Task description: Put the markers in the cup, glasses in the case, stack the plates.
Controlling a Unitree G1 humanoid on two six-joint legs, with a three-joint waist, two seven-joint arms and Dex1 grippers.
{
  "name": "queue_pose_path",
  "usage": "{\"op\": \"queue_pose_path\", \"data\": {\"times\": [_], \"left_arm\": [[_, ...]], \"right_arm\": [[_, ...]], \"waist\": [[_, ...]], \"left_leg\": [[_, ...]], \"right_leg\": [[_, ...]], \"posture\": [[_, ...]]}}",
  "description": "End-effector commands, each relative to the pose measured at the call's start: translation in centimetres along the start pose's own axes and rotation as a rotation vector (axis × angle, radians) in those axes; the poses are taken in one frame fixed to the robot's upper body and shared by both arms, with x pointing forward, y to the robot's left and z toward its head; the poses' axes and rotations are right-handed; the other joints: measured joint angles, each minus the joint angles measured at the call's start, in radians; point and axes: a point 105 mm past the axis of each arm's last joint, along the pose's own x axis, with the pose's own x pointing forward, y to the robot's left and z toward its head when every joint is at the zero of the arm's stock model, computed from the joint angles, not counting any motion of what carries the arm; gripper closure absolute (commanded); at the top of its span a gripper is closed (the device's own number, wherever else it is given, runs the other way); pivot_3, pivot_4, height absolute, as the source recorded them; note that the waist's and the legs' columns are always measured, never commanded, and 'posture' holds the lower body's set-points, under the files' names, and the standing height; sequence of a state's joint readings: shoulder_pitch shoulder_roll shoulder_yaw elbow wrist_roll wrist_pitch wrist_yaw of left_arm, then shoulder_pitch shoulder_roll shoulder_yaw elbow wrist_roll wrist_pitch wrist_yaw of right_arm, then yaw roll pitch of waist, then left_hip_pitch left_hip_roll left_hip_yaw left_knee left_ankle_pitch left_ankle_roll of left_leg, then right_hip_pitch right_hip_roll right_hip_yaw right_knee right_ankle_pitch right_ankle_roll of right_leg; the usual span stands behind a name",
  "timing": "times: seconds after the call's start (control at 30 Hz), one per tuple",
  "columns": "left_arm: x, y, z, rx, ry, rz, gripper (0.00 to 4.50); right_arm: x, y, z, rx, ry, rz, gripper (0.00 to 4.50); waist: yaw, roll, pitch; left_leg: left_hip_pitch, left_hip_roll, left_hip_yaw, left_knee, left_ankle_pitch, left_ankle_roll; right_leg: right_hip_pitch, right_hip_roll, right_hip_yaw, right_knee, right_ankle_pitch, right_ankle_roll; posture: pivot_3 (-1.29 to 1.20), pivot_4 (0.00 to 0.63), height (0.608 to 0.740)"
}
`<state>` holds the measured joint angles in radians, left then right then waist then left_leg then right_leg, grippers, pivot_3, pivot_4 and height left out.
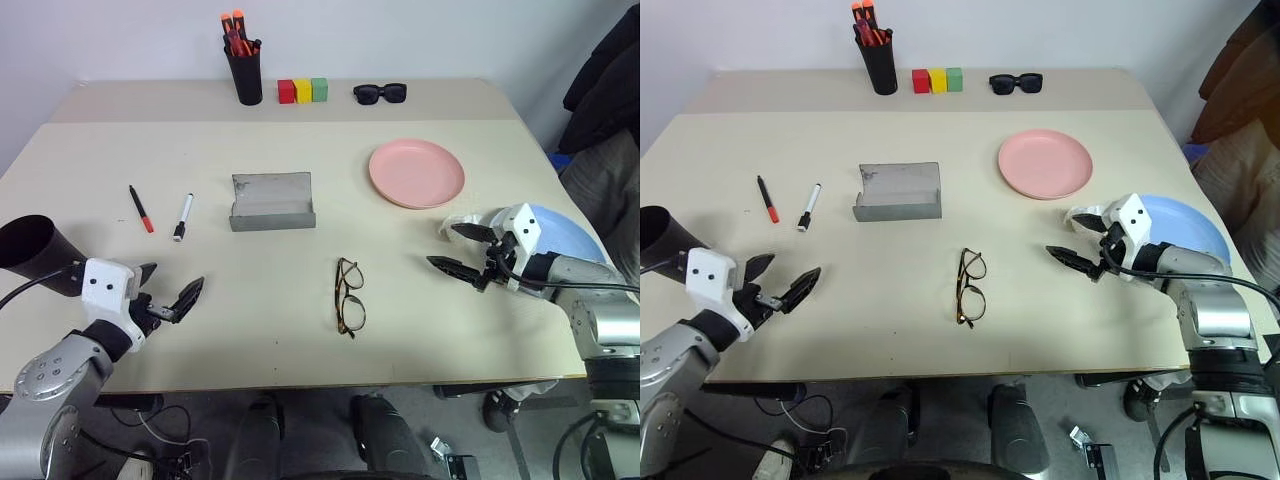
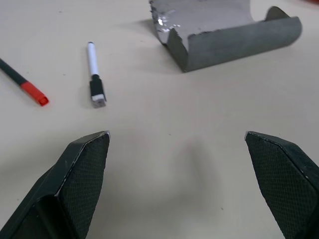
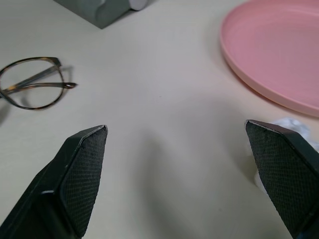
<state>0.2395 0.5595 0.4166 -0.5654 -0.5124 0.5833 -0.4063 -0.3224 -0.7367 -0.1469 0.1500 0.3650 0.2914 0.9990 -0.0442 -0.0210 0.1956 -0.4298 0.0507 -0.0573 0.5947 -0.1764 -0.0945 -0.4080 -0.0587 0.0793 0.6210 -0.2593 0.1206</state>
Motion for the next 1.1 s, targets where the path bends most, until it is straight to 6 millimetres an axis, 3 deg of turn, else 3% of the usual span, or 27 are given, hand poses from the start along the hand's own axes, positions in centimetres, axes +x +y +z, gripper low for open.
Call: {"op": "queue_pose_path", "data": {"times": [0.03,0.37,0.53,0.7,0.8,0.87,1.1], "left_arm": [[-0.2,0.1,1.0,0.029,-0.039,0.020,0.03],[-0.7,1.1,0.5,0.024,-0.042,0.077,0.03],[0.3,2.3,1.1,-0.037,-0.048,0.156,0.03],[2.7,3.4,2.5,-0.051,0.000,0.240,0.03],[5.5,4.8,3.3,-0.027,0.091,0.378,0.03],[6.8,5.0,4.1,-0.059,0.129,0.370,0.03],[10.6,6.3,4.6,-0.217,0.334,0.341,0.03]], "right_arm": [[-0.2,-0.7,1.6,-0.048,-0.029,-0.028,0.00],[0.8,-0.2,0.5,-0.050,-0.039,0.013,0.00],[2.2,1.3,1.4,-0.070,-0.070,0.041,0.00],[4.0,4.6,3.6,-0.077,-0.149,0.126,0.00],[5.9,8.1,5.6,-0.076,-0.224,0.208,0.00],[6.6,10.0,6.6,-0.074,-0.259,0.248,0.00],[7.9,12.9,7.7,-0.045,-0.299,0.305,0.00]], "waist": [[0.000,0.000,0.000],[0.000,0.000,0.000],[0.001,0.000,0.000],[0.001,0.000,0.000],[0.002,-0.001,0.000],[0.003,-0.001,0.000],[0.001,-0.001,0.000]], "left_leg": [[0.000,0.000,0.000,0.000,0.000,0.000],[0.000,0.000,0.000,0.000,0.000,0.000],[0.001,0.000,-0.001,0.001,0.000,0.000],[0.002,0.000,-0.002,0.003,0.000,0.000],[0.003,0.000,-0.002,0.003,0.000,0.000],[0.003,0.000,-0.005,0.003,0.001,-0.001],[0.002,0.000,-0.005,0.002,0.001,-0.001]], "right_leg": [[0.000,0.000,0.000,0.000,0.000,0.000],[0.000,0.000,0.000,0.000,0.000,0.000],[0.001,0.001,0.000,0.003,0.000,0.000],[0.000,0.001,0.000,0.009,-0.001,0.002],[0.001,0.002,0.000,0.009,-0.001,0.002],[0.001,0.003,-0.001,0.010,-0.001,0.003],[0.001,0.003,-0.001,0.011,0.000,0.008]], "posture": [[0.00,0.150,0.740],[0.00,0.150,0.740],[0.00,0.150,0.740],[0.00,0.150,0.740],[0.00,0.150,0.740],[0.00,0.150,0.740],[0.00,0.150,0.740]]}}
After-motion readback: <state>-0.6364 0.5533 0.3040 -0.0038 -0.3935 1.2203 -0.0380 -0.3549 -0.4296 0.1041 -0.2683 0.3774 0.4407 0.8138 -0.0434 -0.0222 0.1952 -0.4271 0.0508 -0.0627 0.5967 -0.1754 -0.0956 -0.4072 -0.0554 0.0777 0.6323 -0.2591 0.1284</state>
